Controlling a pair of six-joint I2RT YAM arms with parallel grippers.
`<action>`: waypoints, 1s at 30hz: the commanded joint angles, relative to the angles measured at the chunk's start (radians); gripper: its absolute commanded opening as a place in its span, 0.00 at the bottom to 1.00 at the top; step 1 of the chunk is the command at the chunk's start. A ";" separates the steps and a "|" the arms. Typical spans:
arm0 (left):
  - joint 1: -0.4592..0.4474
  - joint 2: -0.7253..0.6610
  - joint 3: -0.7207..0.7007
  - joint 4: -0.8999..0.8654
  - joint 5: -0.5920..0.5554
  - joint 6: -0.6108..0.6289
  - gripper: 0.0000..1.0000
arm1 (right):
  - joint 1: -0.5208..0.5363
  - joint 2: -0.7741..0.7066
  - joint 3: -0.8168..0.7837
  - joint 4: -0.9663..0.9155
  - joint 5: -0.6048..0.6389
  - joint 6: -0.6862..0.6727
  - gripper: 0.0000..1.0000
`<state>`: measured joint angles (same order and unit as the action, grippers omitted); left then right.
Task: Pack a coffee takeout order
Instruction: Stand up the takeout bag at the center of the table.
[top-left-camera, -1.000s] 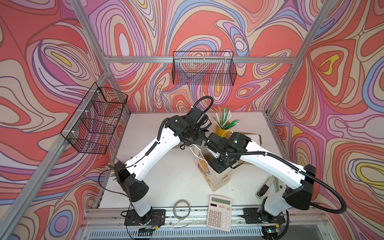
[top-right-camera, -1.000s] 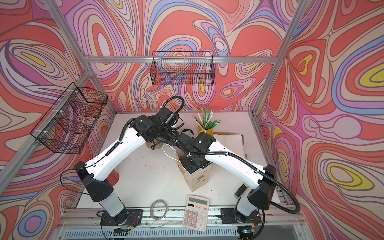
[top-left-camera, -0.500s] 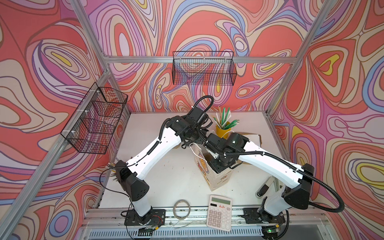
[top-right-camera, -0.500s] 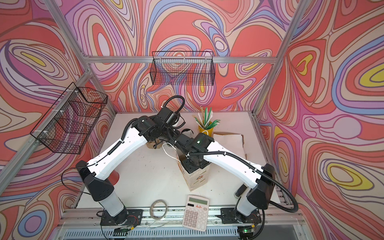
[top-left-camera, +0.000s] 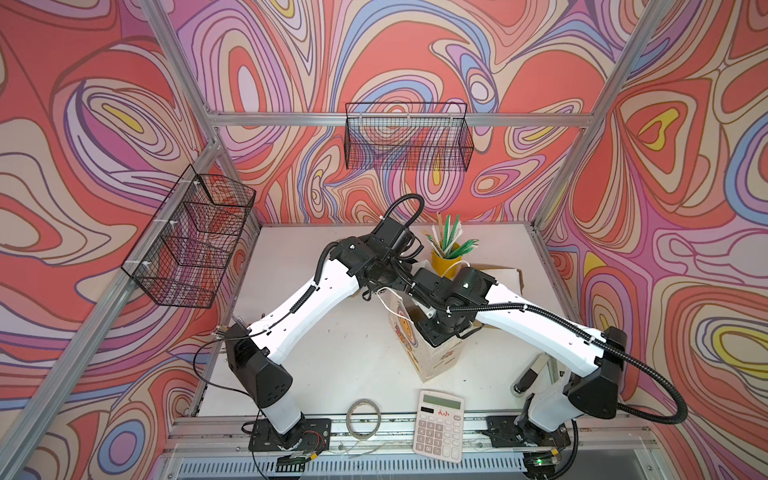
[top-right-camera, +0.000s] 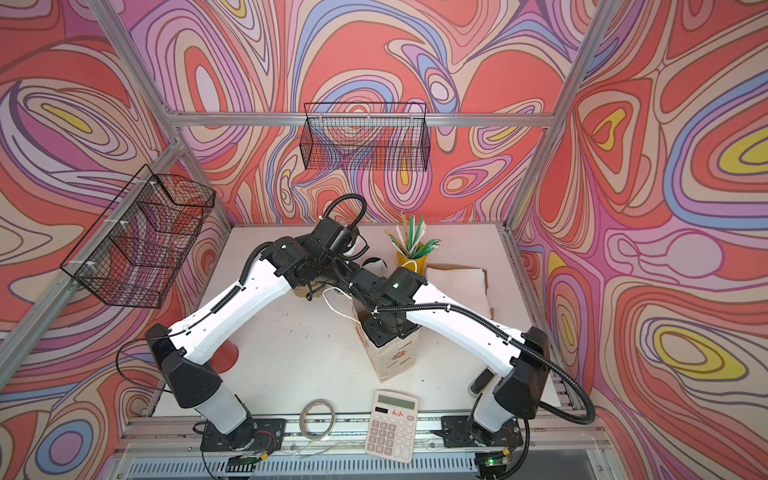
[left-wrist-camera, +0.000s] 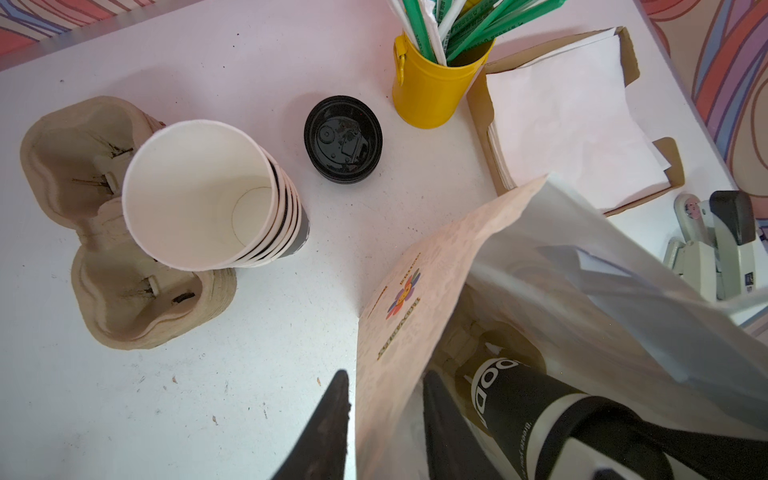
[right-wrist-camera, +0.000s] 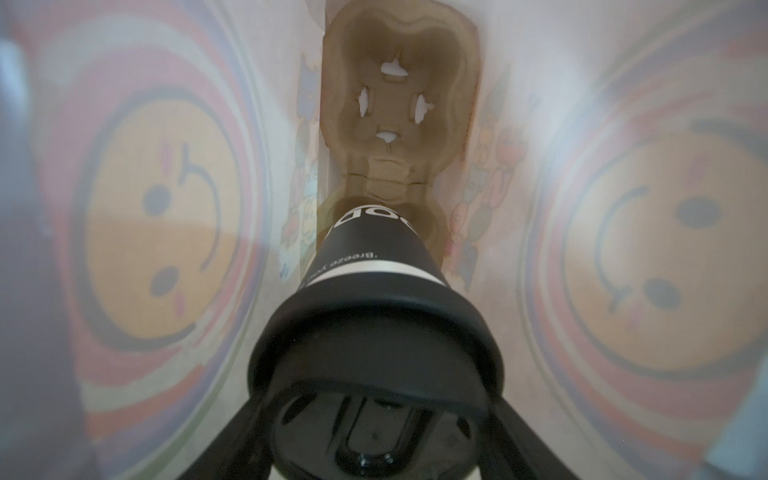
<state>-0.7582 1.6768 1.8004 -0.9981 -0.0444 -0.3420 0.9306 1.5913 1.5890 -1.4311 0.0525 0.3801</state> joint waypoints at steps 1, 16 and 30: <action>-0.042 -0.025 -0.025 0.037 0.073 -0.015 0.34 | -0.017 0.045 0.023 0.019 0.003 0.010 0.61; -0.043 -0.006 -0.022 0.055 0.097 -0.021 0.32 | -0.029 0.094 0.051 -0.026 -0.026 0.017 0.60; -0.052 0.003 -0.026 0.042 0.076 -0.034 0.28 | -0.064 0.104 0.047 -0.058 -0.043 0.061 0.58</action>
<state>-0.7506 1.6783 1.7840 -0.9447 -0.0010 -0.3634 0.8986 1.6516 1.6306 -1.5120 0.0177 0.4248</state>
